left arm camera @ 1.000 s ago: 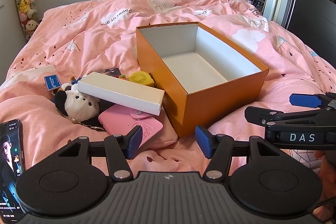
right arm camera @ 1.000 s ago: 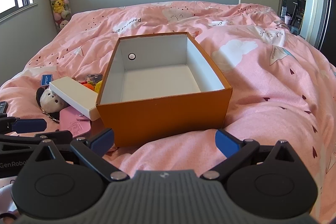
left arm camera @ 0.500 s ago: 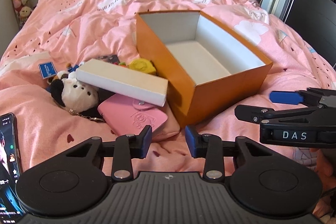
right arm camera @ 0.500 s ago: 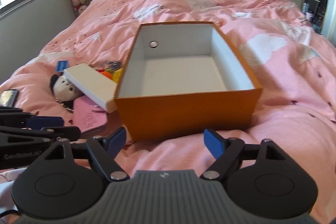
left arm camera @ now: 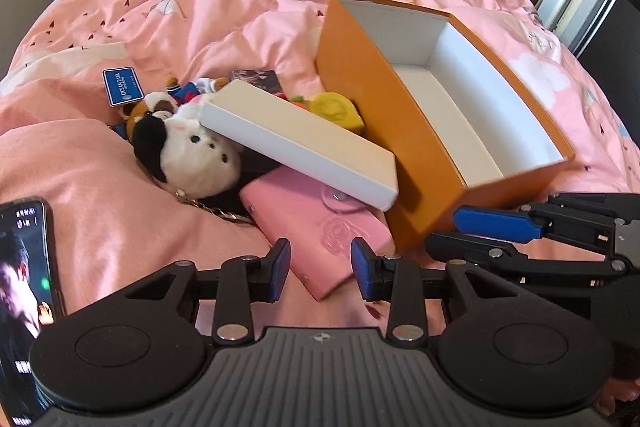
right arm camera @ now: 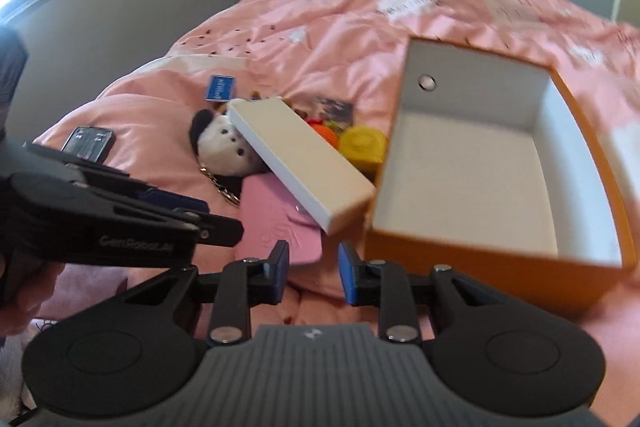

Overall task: Organize objects
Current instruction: 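Move both tools toward the white box lid beside the orange box, then grasp the white box lid edge with the right gripper and lift it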

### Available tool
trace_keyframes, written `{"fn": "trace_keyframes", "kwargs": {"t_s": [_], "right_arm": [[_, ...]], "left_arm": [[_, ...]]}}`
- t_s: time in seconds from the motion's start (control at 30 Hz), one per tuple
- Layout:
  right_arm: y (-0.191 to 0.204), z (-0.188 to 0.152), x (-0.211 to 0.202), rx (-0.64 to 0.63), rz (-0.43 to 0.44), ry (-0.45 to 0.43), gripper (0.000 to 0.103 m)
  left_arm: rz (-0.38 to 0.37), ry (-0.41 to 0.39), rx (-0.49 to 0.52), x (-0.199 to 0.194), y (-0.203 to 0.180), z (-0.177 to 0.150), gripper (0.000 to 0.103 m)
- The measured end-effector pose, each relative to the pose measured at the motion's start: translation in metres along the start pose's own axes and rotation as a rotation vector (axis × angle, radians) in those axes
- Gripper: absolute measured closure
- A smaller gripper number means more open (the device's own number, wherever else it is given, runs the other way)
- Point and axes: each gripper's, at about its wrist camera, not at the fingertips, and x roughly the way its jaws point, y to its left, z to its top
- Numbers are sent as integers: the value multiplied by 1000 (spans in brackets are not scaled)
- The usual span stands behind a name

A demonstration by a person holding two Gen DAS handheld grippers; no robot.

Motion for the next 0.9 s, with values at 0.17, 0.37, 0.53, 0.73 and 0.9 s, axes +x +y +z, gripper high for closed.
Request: {"fn": "trace_keyframes", "kwargs": {"t_s": [0.17, 0.37, 0.53, 0.73, 0.9], "right_arm": [[6, 31, 23, -118, 21, 33, 73], [13, 58, 64, -260, 29, 99, 58], [24, 72, 97, -356, 44, 145, 55], [35, 78, 119, -445, 20, 163, 40], [32, 82, 136, -475, 0, 195, 43]], "left_arm": [[32, 8, 7, 5, 14, 22, 62], [52, 27, 34, 14, 33, 41, 62], [59, 49, 77, 23, 44, 51, 62], [45, 49, 90, 29, 57, 61, 62], [40, 58, 106, 36, 62, 66, 62]]}}
